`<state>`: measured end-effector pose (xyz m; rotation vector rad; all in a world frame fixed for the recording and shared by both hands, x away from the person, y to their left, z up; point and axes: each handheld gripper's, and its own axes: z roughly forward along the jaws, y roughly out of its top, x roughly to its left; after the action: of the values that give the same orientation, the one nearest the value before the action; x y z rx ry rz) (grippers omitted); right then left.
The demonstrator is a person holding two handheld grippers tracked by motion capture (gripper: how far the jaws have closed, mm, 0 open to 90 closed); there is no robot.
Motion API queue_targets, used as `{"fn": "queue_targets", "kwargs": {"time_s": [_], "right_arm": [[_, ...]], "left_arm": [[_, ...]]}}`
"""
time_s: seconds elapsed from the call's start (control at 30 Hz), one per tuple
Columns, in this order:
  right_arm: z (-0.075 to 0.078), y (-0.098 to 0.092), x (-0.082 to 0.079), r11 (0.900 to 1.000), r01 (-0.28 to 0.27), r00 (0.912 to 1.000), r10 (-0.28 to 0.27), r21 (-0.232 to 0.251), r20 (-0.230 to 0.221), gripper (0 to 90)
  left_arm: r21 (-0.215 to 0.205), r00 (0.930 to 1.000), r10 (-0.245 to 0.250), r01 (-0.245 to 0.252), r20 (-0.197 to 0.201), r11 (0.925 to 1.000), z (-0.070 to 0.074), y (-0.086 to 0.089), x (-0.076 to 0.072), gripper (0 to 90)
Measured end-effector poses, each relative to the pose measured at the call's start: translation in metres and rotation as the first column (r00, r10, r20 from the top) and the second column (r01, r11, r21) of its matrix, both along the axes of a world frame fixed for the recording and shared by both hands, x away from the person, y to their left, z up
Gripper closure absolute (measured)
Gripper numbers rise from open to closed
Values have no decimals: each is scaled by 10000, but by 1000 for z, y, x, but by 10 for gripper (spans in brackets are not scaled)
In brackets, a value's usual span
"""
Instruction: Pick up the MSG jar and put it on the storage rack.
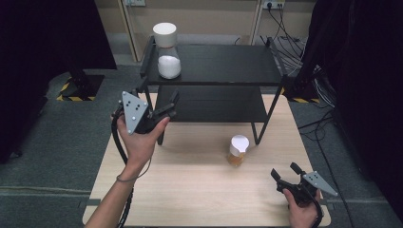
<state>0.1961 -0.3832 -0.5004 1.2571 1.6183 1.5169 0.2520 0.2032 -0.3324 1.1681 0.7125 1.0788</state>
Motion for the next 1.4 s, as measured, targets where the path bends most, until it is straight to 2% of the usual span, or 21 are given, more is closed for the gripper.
{"fn": "queue_targets", "kwargs": {"time_s": [0.17, 0.27, 0.37, 0.57, 0.7, 0.8, 0.9, 1.2, 1.4], "right_arm": [[0, 0, 0, 10000, -2, 10000, 2, -20, 19, 63], [-1, 0, 0, 10000, 9, 10000, -9, 14, 39, 63], [0, 0, 0, 10000, 7, 10000, -7, -26, 28, 63], [-1, 0, -1, 10000, 22, 10000, -22, -9, 55, 63], [-1, 1, -1, 10000, 18, 10000, -18, -35, 61, 63], [-1, 1, -1, 10000, 21, 10000, -21, -34, 67, 63], [-1, 1, -1, 10000, 30, 10000, -30, -43, 81, 63], [-1, 1, -1, 10000, 28, 10000, -27, -61, 84, 63], [0, 1, -1, 9999, 25, 10000, -25, -103, 80, 63]], "left_arm": [[32, 9997, -122, 122, -213, 9999, -20, 1, -9, 110], [-157, 9996, -178, 174, -229, 9997, -35, 1, -17, 110], [-152, 9993, -219, 215, -314, 9997, -46, 1, -23, 110], [-119, 9981, -299, 293, -536, 9995, -61, 2, -28, 109], [-218, 9954, -408, 391, -864, 9990, -78, 5, -29, 106], [-585, 9903, -987, 933, -974, 9939, -96, 12, -28, 95], [-752, 9858, -1225, 1144, -1147, 9906, -108, 14, -29, 89], [-700, 9745, -1158, 1041, -1920, 9921, -138, 13, -36, 81], [-652, 9614, -1048, 911, -2543, 9937, -159, 9, -40, 68]]}}
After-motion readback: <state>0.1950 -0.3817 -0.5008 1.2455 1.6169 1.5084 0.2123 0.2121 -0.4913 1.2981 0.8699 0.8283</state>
